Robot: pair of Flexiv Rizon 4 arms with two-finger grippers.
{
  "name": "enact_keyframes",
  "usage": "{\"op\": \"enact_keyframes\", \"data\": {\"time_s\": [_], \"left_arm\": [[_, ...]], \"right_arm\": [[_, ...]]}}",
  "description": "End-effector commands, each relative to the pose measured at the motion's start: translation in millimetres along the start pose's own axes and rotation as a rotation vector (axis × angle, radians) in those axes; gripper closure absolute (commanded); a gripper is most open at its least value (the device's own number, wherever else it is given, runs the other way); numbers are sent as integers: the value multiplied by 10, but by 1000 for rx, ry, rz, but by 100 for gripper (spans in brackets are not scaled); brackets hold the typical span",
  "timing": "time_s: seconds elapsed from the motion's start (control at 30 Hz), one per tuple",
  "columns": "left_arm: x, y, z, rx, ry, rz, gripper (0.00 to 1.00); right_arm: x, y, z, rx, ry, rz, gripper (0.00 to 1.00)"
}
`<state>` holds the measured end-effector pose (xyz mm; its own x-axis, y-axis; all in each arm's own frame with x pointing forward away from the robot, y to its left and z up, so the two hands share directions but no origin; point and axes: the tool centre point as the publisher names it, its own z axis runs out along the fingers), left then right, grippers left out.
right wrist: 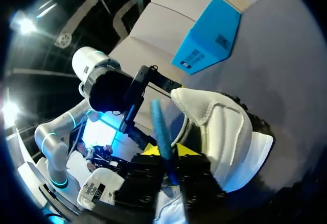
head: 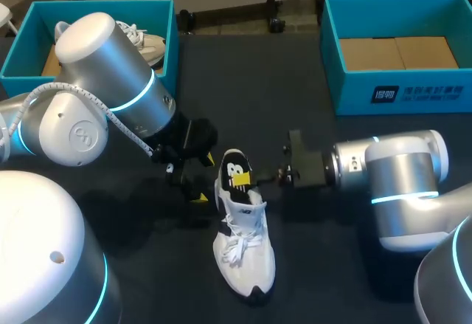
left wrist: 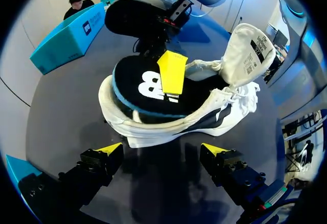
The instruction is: Take the shoe out of the shoebox, open the shoe tongue, remove and reinsert the insole, then place the shoe into the shoebox
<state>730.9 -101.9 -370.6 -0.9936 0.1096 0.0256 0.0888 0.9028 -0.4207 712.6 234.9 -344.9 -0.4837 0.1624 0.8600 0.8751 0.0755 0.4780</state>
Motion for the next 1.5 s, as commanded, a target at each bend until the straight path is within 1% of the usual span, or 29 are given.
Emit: {"op": "enact_keyframes", "data": {"time_s": [0.03, 0.2, 0.27, 0.3, 0.33, 0.37, 0.4, 0.47, 0.57, 0.87, 0.93, 1.07, 1.1, 1.13, 1.2, 1.27, 1.43, 1.5], "left_arm": [[11, 10, 0, 1, -2, 1, 0], [11, 10, 0, 1, -2, 1, 0], [11, 10, 0, 1, -2, 1, 0], [11, 10, 0, 1, -2, 1, 0], [11, 10, 0, 1, -2, 1, 0], [11, 10, 0, 1, -2, 1, 0], [11, 10, 0, 1, -2, 1, 0], [11, 10, 0, 1, -2, 1, 0], [11, 10, 0, 1, -2, 1, 0], [11, 10, 0, 1, -2, 1, 0], [11, 10, 0, 1, -2, 1, 0], [11, 10, 0, 1, -2, 1, 0], [11, 10, 0, 1, -2, 1, 0], [11, 10, 0, 1, -2, 1, 0], [11, 10, 0, 1, -2, 1, 0], [11, 10, 0, 1, -2, 1, 0], [11, 10, 0, 1, -2, 1, 0], [11, 10, 0, 1, -2, 1, 0]], "right_arm": [[67, 60, -8, 4, -14, -16, 58], [75, 172, -32, 3, -18, -33, 58], [49, 208, -40, -2, -11, -37, 60], [36, 225, -41, -2, -9, -37, 63], [23, 239, -40, -2, -7, -37, 67], [6, 253, -37, -3, -5, -36, 74], [-11, 263, -34, -4, -3, -33, 86], [-32, 264, -24, -2, -1, -27, 100], [-58, 227, -23, -3, 1, -13, 100], [-66, -73, -45, -19, -29, 40, 100], [-60, -109, -43, -21, -32, 44, 100], [-58, -113, -29, -23, -36, 48, 100], [-55, -98, -28, -25, -39, 45, 91], [-47, -76, -27, -28, -42, 37, 76], [-28, -24, -30, -30, -43, 18, 58], [-8, 29, -31, -26, -46, 1, 56], [-14, 150, -17, -16, -47, -15, 59], [-29, 185, -4, -9, -44, -19, 59]]}}
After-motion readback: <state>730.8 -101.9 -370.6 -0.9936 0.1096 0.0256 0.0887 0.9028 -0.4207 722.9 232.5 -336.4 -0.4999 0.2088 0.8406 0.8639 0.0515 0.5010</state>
